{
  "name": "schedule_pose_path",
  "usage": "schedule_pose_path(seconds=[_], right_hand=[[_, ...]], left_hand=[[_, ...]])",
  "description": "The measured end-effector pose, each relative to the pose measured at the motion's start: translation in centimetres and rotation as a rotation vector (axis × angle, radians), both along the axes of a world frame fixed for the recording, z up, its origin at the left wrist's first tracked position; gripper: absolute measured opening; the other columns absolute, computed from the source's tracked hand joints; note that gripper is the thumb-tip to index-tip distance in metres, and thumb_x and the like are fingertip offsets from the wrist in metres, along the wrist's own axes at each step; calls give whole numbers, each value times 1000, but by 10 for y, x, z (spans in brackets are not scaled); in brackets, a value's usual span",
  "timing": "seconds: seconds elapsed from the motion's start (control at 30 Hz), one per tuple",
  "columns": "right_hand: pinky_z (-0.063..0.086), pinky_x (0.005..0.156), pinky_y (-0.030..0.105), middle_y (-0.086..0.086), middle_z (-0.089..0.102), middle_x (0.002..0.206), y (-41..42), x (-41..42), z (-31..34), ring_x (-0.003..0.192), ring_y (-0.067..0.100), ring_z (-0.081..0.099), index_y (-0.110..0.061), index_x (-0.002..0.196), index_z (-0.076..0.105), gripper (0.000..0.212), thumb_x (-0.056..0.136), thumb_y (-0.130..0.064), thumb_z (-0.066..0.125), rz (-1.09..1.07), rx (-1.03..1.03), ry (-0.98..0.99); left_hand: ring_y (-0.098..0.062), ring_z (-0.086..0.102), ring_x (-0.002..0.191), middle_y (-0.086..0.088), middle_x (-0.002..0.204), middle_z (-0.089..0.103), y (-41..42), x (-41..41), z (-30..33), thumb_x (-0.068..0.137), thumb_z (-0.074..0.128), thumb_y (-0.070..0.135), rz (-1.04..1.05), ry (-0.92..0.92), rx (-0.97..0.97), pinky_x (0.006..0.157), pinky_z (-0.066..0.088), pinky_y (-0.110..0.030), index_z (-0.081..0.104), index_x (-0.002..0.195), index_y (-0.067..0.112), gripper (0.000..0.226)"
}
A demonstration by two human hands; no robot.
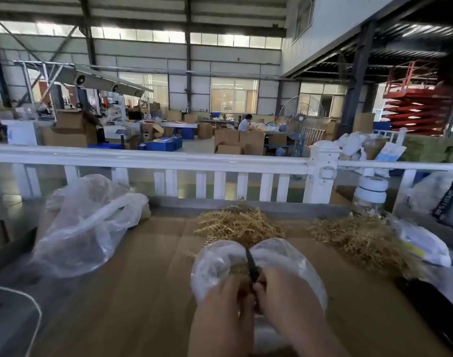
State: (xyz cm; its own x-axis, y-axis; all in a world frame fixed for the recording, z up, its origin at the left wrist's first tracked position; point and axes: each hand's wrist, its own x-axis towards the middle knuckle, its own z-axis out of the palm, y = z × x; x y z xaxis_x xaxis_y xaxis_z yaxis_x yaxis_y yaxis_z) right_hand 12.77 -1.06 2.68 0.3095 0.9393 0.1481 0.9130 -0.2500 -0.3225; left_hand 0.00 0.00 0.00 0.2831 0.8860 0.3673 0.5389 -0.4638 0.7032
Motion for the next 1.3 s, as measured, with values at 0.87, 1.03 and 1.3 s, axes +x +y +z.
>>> schedule_pose_path(seconds=[0.87, 1.03, 1.3], right_hand=[[44, 56, 26, -11, 62, 75, 149, 52, -5, 68, 8, 58, -21, 104, 63, 42, 81, -55, 65, -115, 49, 326], [39, 57, 23, -23, 50, 75, 172, 48, -39, 68, 1, 49, -31, 117, 56, 40, 83, -50, 66, -91, 180, 411], [38, 61, 26, -14, 65, 86, 177, 49, -58, 89, 16, 67, -24, 127, 58, 49, 86, -49, 69, -110, 298, 309]], left_hand=[[-29, 58, 112, -10, 124, 62, 240, 65, -4, 93, 48, 17, 287, 440, -231, 92, 51, -41, 60, 112, 16, 23], [-35, 26, 144, -13, 159, 25, 247, 79, -17, 97, 51, 32, 394, 683, -446, 113, 26, -52, 38, 148, 17, 56], [-21, 54, 71, -3, 97, 66, 236, 76, -24, 92, 54, 21, 435, 393, -62, 54, 40, -32, 58, 87, 19, 6]])
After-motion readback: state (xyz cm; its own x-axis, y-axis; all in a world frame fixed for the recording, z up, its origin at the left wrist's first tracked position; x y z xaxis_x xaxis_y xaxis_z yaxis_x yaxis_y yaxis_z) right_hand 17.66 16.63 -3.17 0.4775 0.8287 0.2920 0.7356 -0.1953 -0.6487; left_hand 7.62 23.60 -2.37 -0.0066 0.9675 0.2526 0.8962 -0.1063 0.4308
